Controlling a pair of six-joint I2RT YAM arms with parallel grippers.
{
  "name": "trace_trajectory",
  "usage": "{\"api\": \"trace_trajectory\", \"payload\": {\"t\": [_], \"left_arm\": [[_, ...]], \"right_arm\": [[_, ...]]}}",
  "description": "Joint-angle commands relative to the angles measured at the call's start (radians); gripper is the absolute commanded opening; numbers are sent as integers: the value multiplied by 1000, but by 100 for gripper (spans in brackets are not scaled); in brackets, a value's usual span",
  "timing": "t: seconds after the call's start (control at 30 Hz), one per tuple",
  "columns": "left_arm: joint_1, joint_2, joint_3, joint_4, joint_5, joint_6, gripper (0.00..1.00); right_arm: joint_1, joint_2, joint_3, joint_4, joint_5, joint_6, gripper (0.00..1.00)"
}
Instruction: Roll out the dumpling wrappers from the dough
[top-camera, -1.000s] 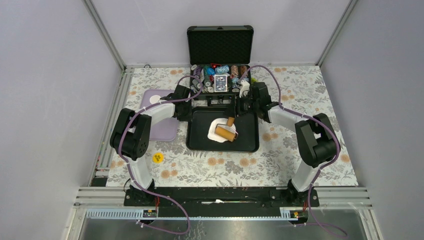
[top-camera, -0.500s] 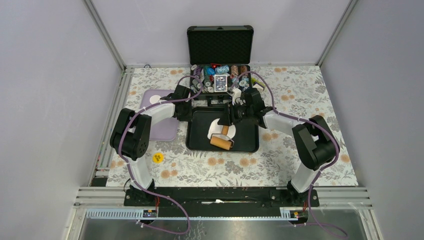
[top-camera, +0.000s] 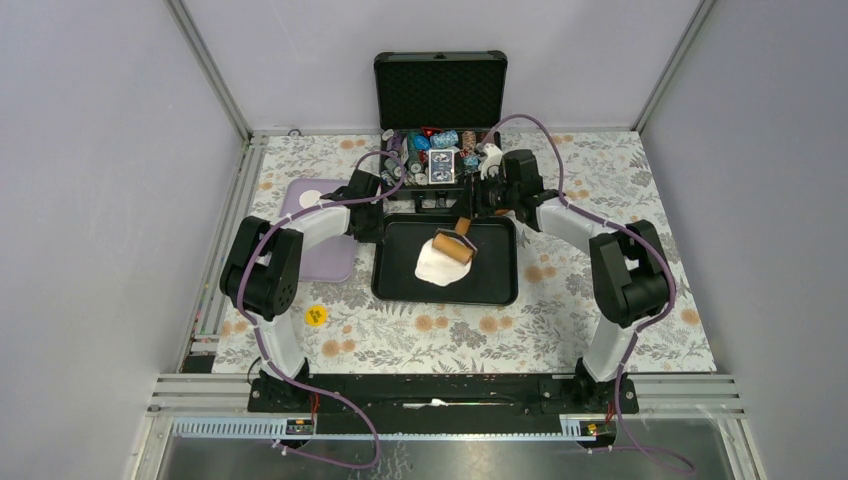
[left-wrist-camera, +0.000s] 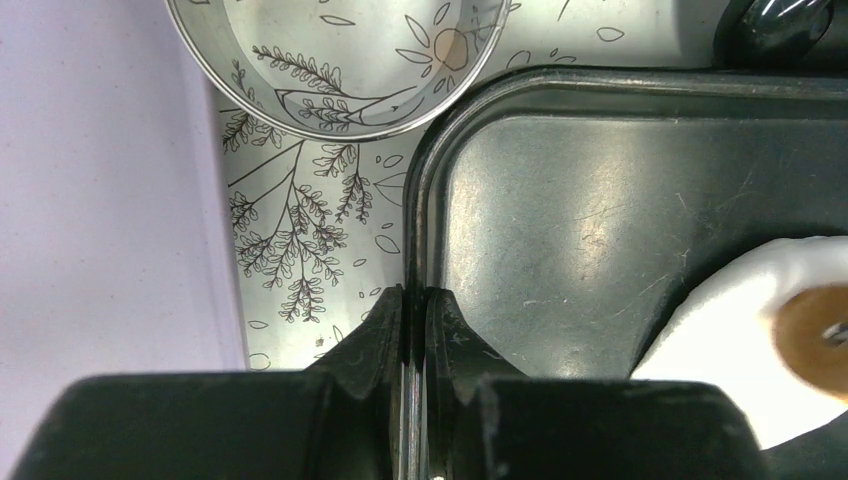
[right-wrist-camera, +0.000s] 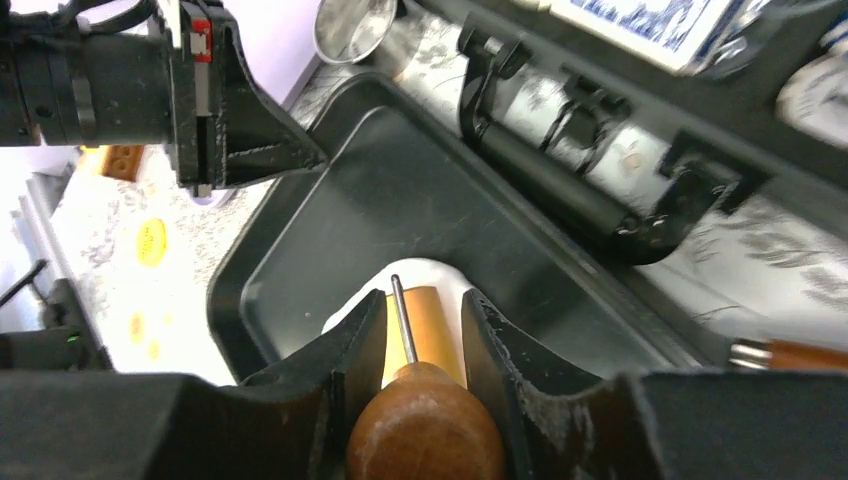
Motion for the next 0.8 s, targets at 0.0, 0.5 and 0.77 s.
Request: {"api": "trace_trajectory", "payload": {"t": [0.0,0.5,0.77], "left_arm": [[7,4,-18,-35,-82,25,0],[7,4,-18,-33,-82,25,0],[7,19,-2,-51,-77,32,0]], "right_arm": [[33,76,-83,-11,36,-79,0],[181,71,-217,-72,81,-127,0],[60,-28,-43,-70,-29,-24,0]]}}
